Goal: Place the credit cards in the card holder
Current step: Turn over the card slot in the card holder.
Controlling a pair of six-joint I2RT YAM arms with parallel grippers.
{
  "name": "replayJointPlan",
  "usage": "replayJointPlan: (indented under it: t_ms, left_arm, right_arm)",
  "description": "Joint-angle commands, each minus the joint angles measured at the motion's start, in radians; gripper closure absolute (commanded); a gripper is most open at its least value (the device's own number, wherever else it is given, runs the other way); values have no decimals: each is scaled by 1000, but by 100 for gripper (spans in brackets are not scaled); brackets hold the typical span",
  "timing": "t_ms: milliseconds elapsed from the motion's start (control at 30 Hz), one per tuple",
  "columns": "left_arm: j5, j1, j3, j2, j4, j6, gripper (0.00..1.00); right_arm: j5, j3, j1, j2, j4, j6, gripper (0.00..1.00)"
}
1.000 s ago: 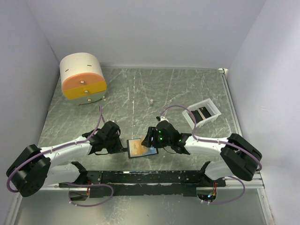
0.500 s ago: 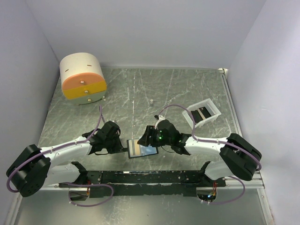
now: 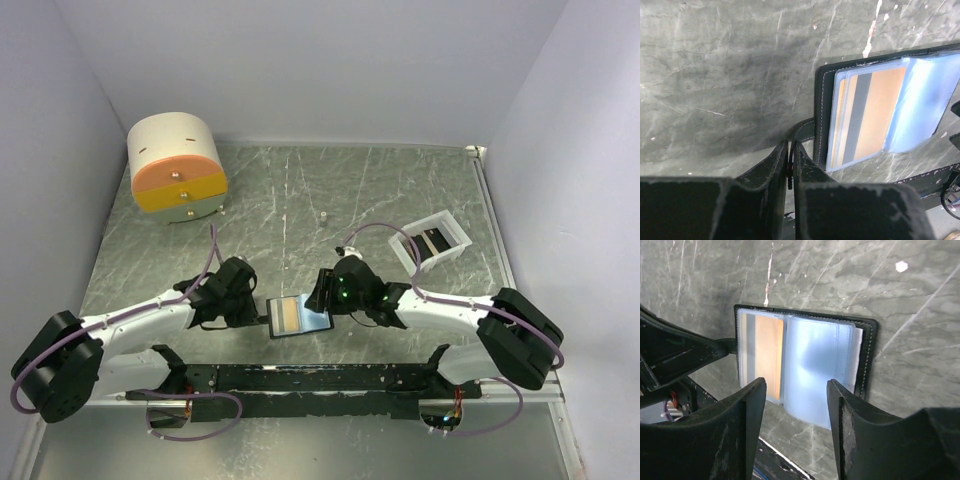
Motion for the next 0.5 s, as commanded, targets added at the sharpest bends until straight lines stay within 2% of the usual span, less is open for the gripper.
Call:
replayJointPlan:
  t_ms: [0, 267, 467]
  left_arm:
    - [-50, -1, 56, -38, -69, 25, 81]
    - [-61, -1, 78, -29, -90, 29, 75]
    - [-80, -1, 124, -79, -130, 45, 67]
  right_arm:
    - [88, 47, -1, -54, -122, -38, 48]
    - [33, 52, -2, -49, -68, -36, 48]
    - [162, 162, -17, -70, -224, -155, 47]
